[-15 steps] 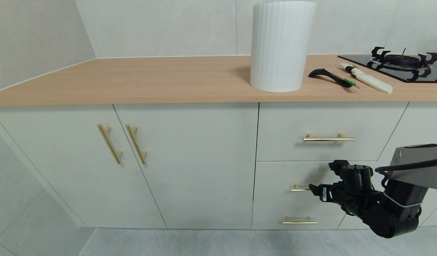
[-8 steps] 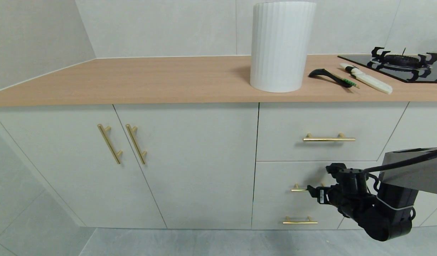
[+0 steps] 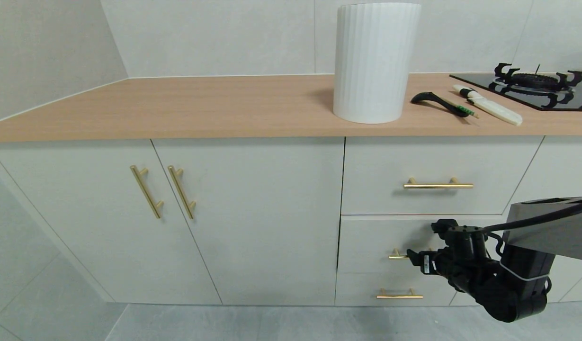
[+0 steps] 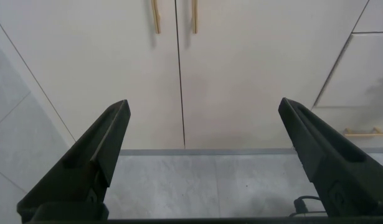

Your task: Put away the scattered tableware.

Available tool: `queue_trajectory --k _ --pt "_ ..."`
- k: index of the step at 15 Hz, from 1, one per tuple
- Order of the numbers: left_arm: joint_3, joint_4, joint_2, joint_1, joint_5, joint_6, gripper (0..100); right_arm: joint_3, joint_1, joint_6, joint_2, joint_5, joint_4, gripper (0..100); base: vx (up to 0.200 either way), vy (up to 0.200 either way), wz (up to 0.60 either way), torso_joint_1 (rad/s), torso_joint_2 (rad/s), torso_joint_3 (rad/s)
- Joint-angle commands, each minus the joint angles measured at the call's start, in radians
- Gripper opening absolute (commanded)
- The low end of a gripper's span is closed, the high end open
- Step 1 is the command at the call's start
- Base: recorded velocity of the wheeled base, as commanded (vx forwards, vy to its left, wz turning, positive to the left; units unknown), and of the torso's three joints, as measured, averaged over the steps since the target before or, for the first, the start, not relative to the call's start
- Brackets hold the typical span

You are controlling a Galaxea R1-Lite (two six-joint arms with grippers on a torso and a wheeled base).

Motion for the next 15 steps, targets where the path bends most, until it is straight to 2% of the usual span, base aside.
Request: queue_trajectory --k 1,6,8,11,15 --pt "0.0 0.0 0.001 0.001 0.0 0.0 100 -0.003 0.0 0.0 0.01 -0.003 -0.001 100 0.0 0.0 0.0 0.0 0.0 0.0" --pt "0.0 0.0 0.001 0.0 0.0 0.0 100 0.003 0.0 -0.002 -0.003 -0.003 -0.001 100 0.0 0.0 0.0 0.0 0.0 0.0" --pt "0.0 0.0 0.001 0.0 0.0 0.0 100 0.035 0.0 -0.005 -0.056 -0.003 0.043 100 0.0 0.0 0.0 0.0 0.0 0.0" --pt "0.0 0.0 0.001 0.001 0.0 0.0 100 0.065 0.0 -0.005 -0.204 0.01 0.2 100 0.0 0.0 0.0 0.0 0.0 0.0" --pt "0.0 0.0 0.001 0.001 0.0 0.0 100 0.046 0.023 -0.008 -0.502 0.071 0.598 100 0.0 0.0 0.0 0.0 0.0 0.0"
